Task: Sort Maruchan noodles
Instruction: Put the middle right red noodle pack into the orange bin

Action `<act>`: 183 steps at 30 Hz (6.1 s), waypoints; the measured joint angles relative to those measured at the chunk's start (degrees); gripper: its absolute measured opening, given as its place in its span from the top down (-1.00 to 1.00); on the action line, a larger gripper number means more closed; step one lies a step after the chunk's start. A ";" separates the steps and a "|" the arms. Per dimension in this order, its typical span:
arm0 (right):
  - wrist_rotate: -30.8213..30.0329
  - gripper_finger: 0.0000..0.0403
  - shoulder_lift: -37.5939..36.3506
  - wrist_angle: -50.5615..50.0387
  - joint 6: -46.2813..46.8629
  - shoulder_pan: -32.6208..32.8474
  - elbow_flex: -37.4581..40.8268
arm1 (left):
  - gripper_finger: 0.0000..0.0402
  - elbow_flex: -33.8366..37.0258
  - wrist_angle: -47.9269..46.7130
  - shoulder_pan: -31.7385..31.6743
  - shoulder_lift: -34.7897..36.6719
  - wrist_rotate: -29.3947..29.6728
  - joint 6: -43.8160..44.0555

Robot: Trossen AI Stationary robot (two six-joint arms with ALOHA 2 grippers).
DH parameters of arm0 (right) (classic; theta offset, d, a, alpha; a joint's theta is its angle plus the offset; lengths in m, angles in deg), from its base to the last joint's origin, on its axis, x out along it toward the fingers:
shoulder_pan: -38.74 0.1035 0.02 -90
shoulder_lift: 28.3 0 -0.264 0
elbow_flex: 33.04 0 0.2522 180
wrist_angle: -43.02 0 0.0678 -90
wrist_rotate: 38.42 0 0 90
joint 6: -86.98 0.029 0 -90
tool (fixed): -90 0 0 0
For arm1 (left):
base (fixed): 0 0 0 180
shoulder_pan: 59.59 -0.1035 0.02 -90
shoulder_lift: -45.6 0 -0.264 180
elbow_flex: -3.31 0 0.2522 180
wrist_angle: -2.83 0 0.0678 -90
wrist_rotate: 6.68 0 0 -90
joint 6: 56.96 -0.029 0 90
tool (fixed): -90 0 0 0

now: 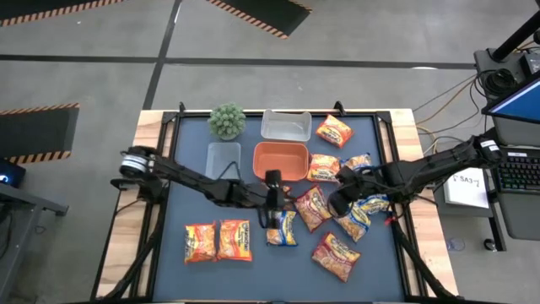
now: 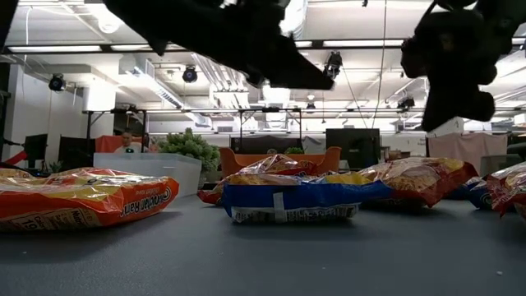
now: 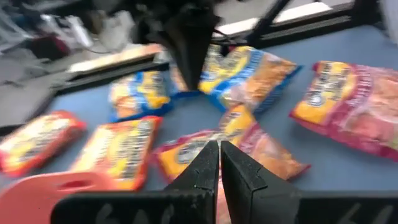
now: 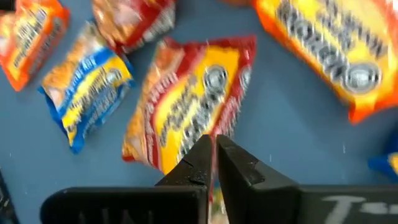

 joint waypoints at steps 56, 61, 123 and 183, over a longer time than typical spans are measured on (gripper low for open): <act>4.28 -0.60 17.41 46.55 -0.52 -6.26 13.81 | 1.00 -7.95 0.77 0.00 -19.64 -3.59 12.50; 4.26 -0.42 21.37 46.69 -1.26 -6.28 11.57 | 1.00 -7.95 0.71 0.02 -19.64 -3.57 12.44; -18.42 0.87 6.70 70.07 -26.58 -1.58 7.85 | 1.00 11.11 -22.69 0.29 35.46 7.34 -7.43; -69.24 0.60 73.75 69.77 -45.32 -6.87 -43.21 | 1.00 25.51 -19.97 0.19 56.97 31.84 -4.42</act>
